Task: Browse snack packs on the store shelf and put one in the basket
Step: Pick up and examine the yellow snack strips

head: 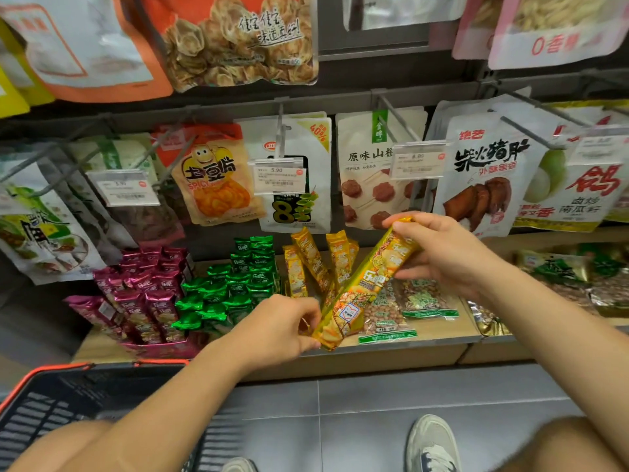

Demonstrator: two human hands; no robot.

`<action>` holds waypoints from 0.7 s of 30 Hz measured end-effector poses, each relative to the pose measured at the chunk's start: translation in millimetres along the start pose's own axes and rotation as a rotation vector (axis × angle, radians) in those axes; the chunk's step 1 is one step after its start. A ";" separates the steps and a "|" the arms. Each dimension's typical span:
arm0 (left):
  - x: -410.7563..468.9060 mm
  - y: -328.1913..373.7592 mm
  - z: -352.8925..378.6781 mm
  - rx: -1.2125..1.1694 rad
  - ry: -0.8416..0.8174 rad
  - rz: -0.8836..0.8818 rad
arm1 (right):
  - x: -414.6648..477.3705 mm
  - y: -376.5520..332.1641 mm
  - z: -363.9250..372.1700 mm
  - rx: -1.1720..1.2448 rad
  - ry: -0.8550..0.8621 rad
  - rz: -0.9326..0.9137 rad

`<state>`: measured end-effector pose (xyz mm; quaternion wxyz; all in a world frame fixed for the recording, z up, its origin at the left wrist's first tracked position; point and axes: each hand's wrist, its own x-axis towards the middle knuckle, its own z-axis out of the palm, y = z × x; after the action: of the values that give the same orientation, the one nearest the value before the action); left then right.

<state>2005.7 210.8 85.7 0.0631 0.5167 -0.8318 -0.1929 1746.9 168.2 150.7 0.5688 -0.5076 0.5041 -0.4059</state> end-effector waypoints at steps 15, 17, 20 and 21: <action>24.2 12.0 12.7 -0.235 0.135 -0.070 | 20.1 1.6 42.9 -0.883 -0.415 -0.273; 28.3 5.3 6.0 -0.142 0.133 -0.066 | 28.4 6.4 40.7 -0.891 -0.380 -0.271; 39.5 -11.3 -6.1 0.031 0.152 -0.096 | 45.4 18.1 22.9 -0.837 -0.251 -0.221; 45.7 -17.7 -9.7 0.100 0.148 -0.108 | 50.4 23.1 17.1 -0.786 -0.208 -0.199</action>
<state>2002.5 161.1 83.4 0.0878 0.5763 -0.8043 -0.1154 1770.8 125.6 119.4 0.3376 -0.7704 0.5092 -0.1822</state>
